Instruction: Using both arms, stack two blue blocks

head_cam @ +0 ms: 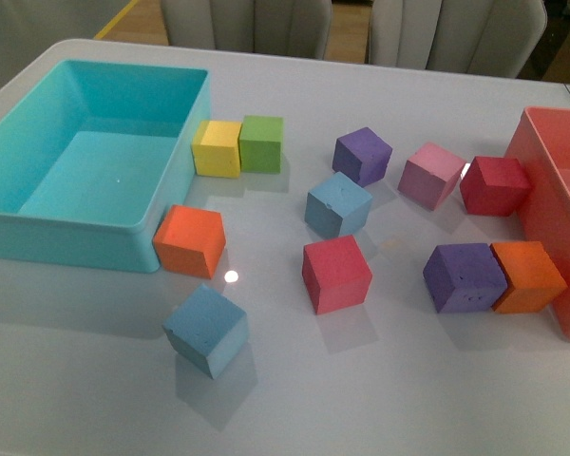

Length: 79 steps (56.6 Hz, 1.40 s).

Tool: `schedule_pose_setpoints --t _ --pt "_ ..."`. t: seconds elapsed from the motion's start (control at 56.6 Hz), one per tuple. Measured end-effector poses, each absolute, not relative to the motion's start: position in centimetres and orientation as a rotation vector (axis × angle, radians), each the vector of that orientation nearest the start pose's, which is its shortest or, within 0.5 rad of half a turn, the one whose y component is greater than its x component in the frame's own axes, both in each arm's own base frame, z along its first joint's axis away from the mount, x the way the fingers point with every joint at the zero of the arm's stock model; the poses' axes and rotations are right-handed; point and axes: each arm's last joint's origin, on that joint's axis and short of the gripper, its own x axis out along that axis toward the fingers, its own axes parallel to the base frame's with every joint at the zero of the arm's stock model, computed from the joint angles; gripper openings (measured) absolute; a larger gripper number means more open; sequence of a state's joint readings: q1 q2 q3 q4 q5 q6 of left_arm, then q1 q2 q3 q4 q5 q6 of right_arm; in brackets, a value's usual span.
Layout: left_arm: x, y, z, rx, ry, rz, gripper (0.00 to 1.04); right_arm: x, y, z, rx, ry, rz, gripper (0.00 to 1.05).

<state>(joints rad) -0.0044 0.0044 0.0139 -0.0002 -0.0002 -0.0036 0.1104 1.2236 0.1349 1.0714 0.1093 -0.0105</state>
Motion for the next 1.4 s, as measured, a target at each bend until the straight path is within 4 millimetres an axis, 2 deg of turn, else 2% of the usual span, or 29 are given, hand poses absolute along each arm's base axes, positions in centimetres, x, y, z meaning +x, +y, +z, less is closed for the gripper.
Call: schedule_pose_setpoints --t 0.194,0.318,0.495,1.396 --pt "9.7 0.0 16.8 -0.004 -0.009 -0.004 0.96 17.4 1.2 16.1 -0.013 0.021 0.005 0.02" --pt "9.7 0.0 16.8 -0.004 -0.009 -0.004 0.96 16.2 0.1 16.2 -0.011 0.017 0.001 0.02" --pt "9.7 0.0 16.8 -0.004 -0.009 -0.004 0.96 14.7 0.0 16.2 -0.011 0.015 0.002 0.02" --pt "9.7 0.0 16.8 -0.004 -0.009 -0.004 0.96 11.4 0.0 17.2 -0.01 -0.016 0.001 0.02"
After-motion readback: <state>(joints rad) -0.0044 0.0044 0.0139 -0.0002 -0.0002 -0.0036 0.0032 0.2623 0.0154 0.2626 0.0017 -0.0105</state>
